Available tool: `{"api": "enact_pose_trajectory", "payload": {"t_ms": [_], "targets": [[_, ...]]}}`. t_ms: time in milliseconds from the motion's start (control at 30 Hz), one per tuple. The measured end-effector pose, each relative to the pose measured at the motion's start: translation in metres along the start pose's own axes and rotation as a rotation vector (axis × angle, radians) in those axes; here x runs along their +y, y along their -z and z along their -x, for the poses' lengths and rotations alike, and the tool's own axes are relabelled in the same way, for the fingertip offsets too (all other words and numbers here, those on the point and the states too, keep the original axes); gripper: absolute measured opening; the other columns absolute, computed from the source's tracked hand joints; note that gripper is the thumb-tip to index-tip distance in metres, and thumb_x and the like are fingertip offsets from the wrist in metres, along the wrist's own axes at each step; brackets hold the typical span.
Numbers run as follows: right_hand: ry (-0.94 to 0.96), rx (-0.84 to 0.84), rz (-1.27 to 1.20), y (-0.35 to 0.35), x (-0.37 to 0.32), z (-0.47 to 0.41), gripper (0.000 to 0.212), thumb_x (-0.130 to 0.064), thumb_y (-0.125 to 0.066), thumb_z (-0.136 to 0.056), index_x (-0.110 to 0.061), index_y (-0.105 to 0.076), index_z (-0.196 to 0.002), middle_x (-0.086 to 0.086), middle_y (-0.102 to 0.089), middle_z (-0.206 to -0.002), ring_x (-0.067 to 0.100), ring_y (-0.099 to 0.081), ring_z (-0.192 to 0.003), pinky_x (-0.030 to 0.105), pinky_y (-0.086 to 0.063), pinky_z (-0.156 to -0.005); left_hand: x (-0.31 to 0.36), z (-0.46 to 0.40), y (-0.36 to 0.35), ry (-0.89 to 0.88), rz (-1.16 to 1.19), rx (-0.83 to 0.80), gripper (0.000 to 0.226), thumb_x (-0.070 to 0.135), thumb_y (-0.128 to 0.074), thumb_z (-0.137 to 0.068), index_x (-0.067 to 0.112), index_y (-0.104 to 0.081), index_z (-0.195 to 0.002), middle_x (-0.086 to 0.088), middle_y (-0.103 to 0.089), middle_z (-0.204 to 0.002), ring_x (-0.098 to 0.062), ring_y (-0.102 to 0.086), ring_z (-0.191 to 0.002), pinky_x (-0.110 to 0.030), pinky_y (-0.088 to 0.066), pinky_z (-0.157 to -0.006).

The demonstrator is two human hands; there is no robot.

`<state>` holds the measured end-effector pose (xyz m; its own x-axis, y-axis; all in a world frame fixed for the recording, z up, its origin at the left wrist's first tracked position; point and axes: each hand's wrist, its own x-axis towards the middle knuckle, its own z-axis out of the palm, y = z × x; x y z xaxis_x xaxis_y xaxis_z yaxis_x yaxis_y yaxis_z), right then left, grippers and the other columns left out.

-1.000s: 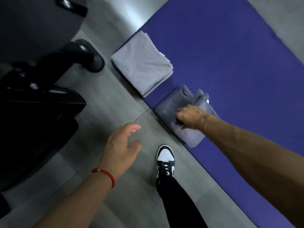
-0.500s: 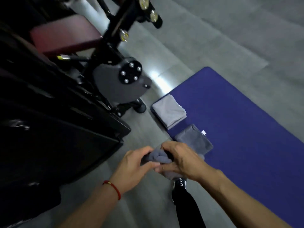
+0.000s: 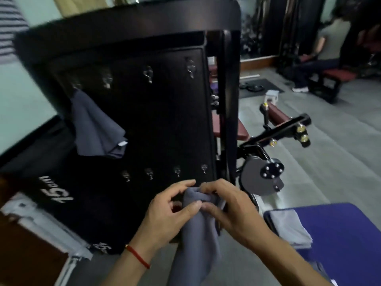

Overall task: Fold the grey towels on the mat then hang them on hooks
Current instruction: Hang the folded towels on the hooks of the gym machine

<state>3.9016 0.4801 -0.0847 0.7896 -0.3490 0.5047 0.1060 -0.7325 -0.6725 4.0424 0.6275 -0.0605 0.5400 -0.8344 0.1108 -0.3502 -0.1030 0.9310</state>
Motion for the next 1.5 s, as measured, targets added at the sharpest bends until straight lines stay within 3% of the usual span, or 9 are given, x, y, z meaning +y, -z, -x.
{"api": "enact_pose_trajectory", "payload": {"t_ms": [200,367,500,800,900,1067,1200,1333,1500], "targets": [[-0.042,-0.175,-0.222,-0.021,-0.045,-0.068,0.015,-0.022,-0.072,-0.094,-0.032,-0.068,-0.104,-0.012,-0.068,-0.103,0.012,-0.066,-0.102,0.03,-0.054,-0.087,0.011,0.016,0.078,0.029,0.308,-0.02,0.027,0.016,-0.059,-0.091,0.011,-0.071,-0.114,-0.018,-0.071,-0.115,-0.029,-0.068,-0.109,-0.035,-0.057,-0.084],[-0.009,-0.247,-0.311,-0.038,-0.044,-0.13,0.007,-0.022,-0.067,-0.097,-0.026,-0.07,-0.102,-0.004,-0.073,-0.097,0.016,-0.07,-0.095,0.045,-0.058,-0.085,0.014,-0.02,0.111,-0.01,0.228,0.129,0.033,0.0,-0.066,-0.092,0.023,-0.061,-0.115,-0.007,-0.071,-0.116,-0.027,-0.072,-0.098,-0.035,-0.059,-0.071],[0.003,-0.269,-0.324,-0.04,-0.03,-0.184,0.005,-0.023,-0.066,-0.098,-0.026,-0.07,-0.097,-0.006,-0.074,-0.091,0.011,-0.071,-0.089,0.041,-0.059,-0.081,0.014,-0.064,0.133,-0.037,0.16,0.197,0.028,-0.011,-0.059,-0.092,0.003,-0.063,-0.116,-0.016,-0.074,-0.108,-0.032,-0.072,-0.102,-0.033,-0.059,-0.078],[0.015,-0.452,-0.419,-0.034,-0.012,-0.325,0.011,-0.019,-0.062,-0.101,-0.014,-0.072,-0.102,0.006,-0.075,-0.097,0.017,-0.072,-0.093,0.032,-0.058,-0.081,0.027,-0.156,0.214,-0.098,0.167,0.218,0.031,0.017,-0.07,-0.089,-0.002,-0.063,-0.113,-0.026,-0.07,-0.107,-0.029,-0.068,-0.097,-0.036,-0.055,-0.086],[-0.01,-0.444,-0.472,-0.048,-0.017,-0.359,0.018,-0.019,-0.059,-0.102,-0.004,-0.068,-0.102,0.011,-0.073,-0.094,0.013,-0.068,-0.086,0.026,-0.055,-0.078,0.026,-0.182,0.247,-0.114,0.1,0.246,0.026,0.018,-0.067,-0.087,0.002,-0.066,-0.106,-0.01,-0.073,-0.087,-0.019,-0.067,-0.081,-0.025,-0.055,-0.074],[0.014,-0.297,-0.246,-0.084,-0.028,-0.399,0.024,-0.037,-0.064,-0.099,-0.015,-0.069,-0.092,0.005,-0.072,-0.089,0.019,-0.069,-0.083,0.035,-0.056,-0.076,0.012,-0.221,0.305,-0.219,-0.132,0.208,0.013,0.02,-0.07,-0.093,0.008,-0.071,-0.097,0.003,-0.065,-0.083,-0.006,-0.058,-0.079,-0.016,-0.045,-0.075],[-0.019,-0.017,-0.134,-0.109,-0.039,-0.419,0.016,-0.036,-0.064,-0.099,-0.027,-0.067,-0.086,-0.01,-0.069,-0.078,0.0,-0.064,-0.074,0.017,-0.048,-0.067,0.01,-0.252,0.331,-0.294,-0.138,0.224,0.009,0.012,-0.063,-0.098,0.006,-0.071,-0.097,0.006,-0.07,-0.086,-0.001,-0.064,-0.083,-0.016,-0.048,-0.079],[-0.084,0.304,0.161,-0.131,-0.042,-0.438,0.011,-0.039,-0.065,-0.097,-0.029,-0.063,-0.094,-0.015,-0.068,-0.08,0.001,-0.063,-0.077,0.022,-0.05,-0.068,0.003,-0.286,0.324,-0.297,-0.203,0.532,0.006,0.017,-0.068,-0.093,0.021,-0.071,-0.089,0.008,-0.071,-0.079,-0.003,-0.067,-0.079,-0.027,-0.055,-0.075],[-0.088,0.422,0.546,-0.171,-0.03,-0.421,0.01,-0.04,-0.054,-0.102,-0.03,-0.052,-0.1,-0.01,-0.056,-0.092,0.015,-0.059,-0.07,0.034,-0.044,-0.055,-0.027,-0.288,0.296,-0.323,-0.252,0.71,0.01,0.024,-0.068,-0.093,0.028,-0.059,-0.09,0.013,-0.065,-0.074,-0.001,-0.063,-0.07,-0.021,-0.05,-0.061]]}}
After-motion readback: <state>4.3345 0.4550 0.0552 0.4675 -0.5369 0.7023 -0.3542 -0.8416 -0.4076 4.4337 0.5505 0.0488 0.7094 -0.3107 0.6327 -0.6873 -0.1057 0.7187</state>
